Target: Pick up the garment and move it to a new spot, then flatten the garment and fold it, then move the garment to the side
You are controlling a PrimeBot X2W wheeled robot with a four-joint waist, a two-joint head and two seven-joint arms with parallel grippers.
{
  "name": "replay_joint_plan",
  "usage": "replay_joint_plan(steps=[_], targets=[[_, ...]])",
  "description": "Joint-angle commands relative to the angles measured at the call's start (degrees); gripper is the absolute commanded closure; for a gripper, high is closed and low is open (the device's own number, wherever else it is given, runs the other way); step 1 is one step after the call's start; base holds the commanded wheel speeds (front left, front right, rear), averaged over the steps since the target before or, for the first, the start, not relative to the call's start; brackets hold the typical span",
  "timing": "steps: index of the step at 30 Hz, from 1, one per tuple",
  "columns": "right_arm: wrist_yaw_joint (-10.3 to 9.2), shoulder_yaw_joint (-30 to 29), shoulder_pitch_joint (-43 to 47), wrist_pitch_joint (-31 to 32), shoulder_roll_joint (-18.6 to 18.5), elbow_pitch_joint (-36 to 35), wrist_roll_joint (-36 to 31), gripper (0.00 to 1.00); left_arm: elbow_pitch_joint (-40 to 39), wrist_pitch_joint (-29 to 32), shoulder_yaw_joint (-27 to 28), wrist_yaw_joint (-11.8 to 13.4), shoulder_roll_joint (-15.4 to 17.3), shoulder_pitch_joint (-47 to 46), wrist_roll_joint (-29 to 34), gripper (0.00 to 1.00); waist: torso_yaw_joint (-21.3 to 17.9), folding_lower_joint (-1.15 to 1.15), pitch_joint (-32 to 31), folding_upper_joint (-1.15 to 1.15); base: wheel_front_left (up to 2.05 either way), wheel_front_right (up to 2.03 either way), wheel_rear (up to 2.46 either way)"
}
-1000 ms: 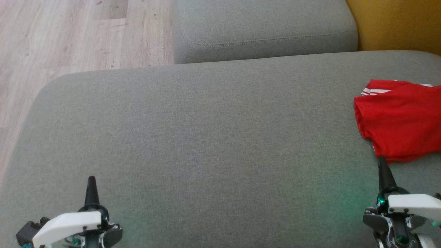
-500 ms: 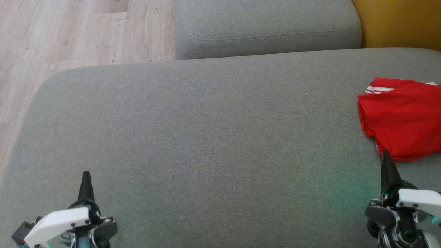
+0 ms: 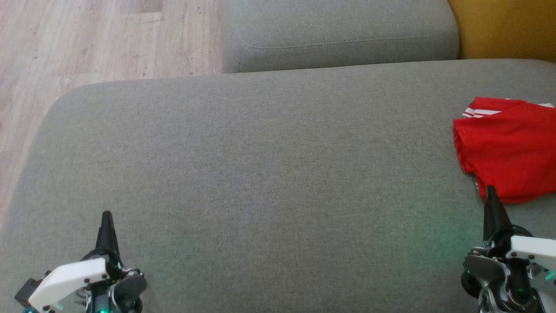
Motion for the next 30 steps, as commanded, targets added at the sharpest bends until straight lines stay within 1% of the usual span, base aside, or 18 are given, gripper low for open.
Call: replay_joint_plan(steps=[1,30], targets=[[0.40,1.14,-3.10,0.38,-0.22,-2.22,0.38,1.00,-1.71,0.25,2.30,-0.40,0.22,-2.75,-0.22,1.00,0.00,0.00,-0.01,0.00,0.00,0.00,0.00],[0.40,1.16,-3.10,0.36,-0.22,-2.22,0.39,1.00,-1.72,0.34,2.41,-0.40,0.15,-2.76,-0.13,1.00,0.00,0.00,-0.01,0.00,0.00,0.00,0.00]])
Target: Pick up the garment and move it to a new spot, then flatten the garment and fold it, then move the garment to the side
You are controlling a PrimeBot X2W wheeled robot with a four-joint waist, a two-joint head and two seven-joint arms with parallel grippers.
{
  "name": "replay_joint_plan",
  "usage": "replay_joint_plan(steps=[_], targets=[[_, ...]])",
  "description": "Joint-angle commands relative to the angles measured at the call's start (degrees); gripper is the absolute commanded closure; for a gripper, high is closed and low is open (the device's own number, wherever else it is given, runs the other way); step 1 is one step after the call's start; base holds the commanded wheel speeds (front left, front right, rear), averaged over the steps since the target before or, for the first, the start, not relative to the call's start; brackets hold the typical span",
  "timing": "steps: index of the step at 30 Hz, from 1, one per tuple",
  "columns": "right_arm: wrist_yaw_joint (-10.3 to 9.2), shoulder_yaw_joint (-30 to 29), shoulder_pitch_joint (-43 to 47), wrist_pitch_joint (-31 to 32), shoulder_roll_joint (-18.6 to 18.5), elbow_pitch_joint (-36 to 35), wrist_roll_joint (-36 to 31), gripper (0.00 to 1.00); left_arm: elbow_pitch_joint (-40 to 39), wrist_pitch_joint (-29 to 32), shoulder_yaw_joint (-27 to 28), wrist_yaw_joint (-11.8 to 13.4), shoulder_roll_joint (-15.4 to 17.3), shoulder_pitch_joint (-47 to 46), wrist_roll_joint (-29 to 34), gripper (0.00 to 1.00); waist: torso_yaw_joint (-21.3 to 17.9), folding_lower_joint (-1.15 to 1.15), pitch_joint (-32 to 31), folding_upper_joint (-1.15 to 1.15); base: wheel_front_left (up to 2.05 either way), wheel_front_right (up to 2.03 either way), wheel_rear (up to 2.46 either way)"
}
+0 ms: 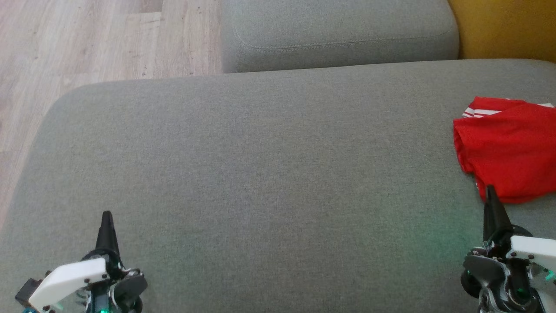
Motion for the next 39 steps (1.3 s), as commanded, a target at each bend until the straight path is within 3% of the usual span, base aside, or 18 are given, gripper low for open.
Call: replay_joint_plan(steps=[1,39], targets=[[0.40,1.16,-3.10,0.36,-0.24,-2.21,0.39,1.00,-1.72,0.33,2.34,-0.40,0.22,-2.76,-0.13,1.00,0.00,0.00,0.00,0.00,0.00,0.00,0.00],[0.40,1.17,-3.09,0.36,-0.24,-2.21,0.40,1.00,-1.72,0.40,2.42,-0.40,0.16,-2.77,-0.06,1.00,0.00,0.00,0.00,0.00,0.00,0.00,0.00]])
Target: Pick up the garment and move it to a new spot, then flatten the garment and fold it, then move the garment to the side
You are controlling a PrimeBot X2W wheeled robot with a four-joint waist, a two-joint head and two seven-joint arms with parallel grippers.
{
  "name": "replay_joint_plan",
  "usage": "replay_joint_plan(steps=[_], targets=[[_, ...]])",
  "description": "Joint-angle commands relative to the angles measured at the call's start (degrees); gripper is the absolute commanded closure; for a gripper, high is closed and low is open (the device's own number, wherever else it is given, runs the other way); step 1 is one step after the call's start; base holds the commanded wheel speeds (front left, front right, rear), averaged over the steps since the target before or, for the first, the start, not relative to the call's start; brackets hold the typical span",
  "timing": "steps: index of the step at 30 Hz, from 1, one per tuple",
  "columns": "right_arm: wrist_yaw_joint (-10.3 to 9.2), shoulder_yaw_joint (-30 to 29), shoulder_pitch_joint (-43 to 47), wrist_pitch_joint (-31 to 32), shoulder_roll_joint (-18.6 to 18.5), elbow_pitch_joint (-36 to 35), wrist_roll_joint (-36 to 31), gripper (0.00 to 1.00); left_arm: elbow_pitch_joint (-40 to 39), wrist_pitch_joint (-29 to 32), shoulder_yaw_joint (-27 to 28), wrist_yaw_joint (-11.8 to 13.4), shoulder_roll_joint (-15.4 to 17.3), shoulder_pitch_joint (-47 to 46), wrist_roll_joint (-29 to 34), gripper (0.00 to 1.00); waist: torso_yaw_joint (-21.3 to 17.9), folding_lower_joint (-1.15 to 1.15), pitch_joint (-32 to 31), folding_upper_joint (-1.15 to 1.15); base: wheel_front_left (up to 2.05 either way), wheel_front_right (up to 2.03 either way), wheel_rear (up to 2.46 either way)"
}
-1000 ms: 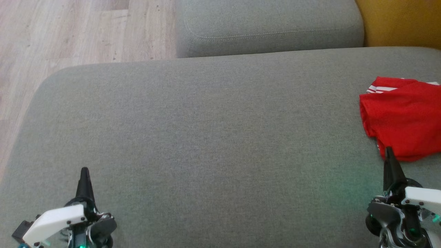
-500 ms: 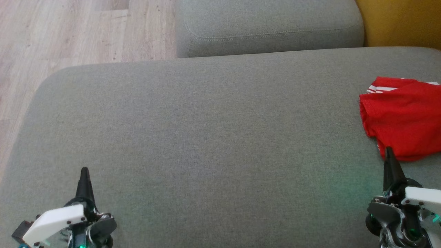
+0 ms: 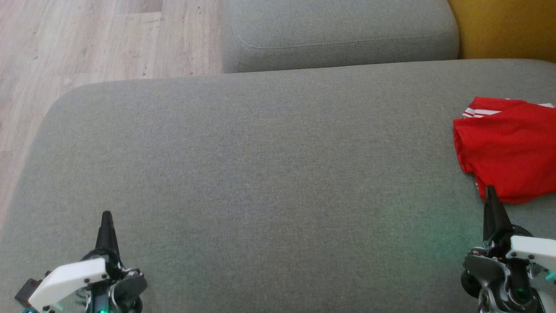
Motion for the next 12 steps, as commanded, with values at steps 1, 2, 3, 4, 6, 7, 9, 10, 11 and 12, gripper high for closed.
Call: replay_joint_plan(steps=[1,2,3,4,6,7,9,10,11,12], targets=[[0.40,1.17,-3.09,0.36,-0.24,-2.20,0.40,1.00,-1.72,0.40,2.35,-0.40,0.19,-2.76,-0.05,1.00,0.00,-0.01,0.00,0.00,0.00,0.00,0.00],[0.40,1.17,-3.09,0.36,-0.24,-2.20,0.40,1.00,-1.72,0.40,2.35,-0.40,0.19,-2.76,-0.05,1.00,0.00,-0.01,0.00,0.00,0.00,0.00,0.00],[0.40,1.17,-3.09,0.35,-0.24,-2.20,0.40,1.00,-1.72,0.40,2.35,-0.40,0.19,-2.76,-0.05,1.00,0.00,-0.01,0.00,0.00,0.00,0.00,0.00],[0.40,1.17,-3.09,0.35,-0.24,-2.20,0.40,1.00,-1.72,0.40,2.35,-0.40,0.19,-2.76,-0.05,1.00,0.00,-0.01,0.00,0.00,0.00,0.00,0.00],[0.40,1.17,-3.09,0.35,-0.24,-2.20,0.40,1.00,-1.72,0.40,2.36,-0.40,0.19,-2.76,-0.05,1.00,0.00,-0.01,0.00,0.00,0.00,0.00,0.00],[0.40,1.17,-3.09,0.35,-0.24,-2.20,0.40,1.00,-1.72,0.41,2.36,-0.40,0.19,-2.76,-0.05,1.00,0.00,-0.01,0.00,0.00,0.00,0.00,0.00],[0.40,1.17,-3.09,0.35,-0.24,-2.20,0.40,1.00,-1.72,0.41,2.36,-0.40,0.19,-2.76,-0.05,1.00,0.00,-0.01,0.00,0.00,0.00,0.00,0.00],[0.40,1.17,-3.09,0.35,-0.24,-2.20,0.40,1.00,-1.72,0.41,2.36,-0.40,0.19,-2.76,-0.04,1.00,0.00,-0.01,0.00,0.00,0.00,0.00,0.00],[0.40,1.17,-3.09,0.35,-0.24,-2.20,0.40,1.00,-1.72,0.41,2.36,-0.40,0.19,-2.76,-0.04,1.00,0.00,-0.01,0.00,0.00,0.00,0.00,0.00],[0.40,1.17,-3.09,0.35,-0.24,-2.20,0.40,1.00,-1.72,0.41,2.36,-0.40,0.18,-2.76,-0.04,1.00,0.00,-0.01,0.00,0.00,0.00,0.00,0.00]])
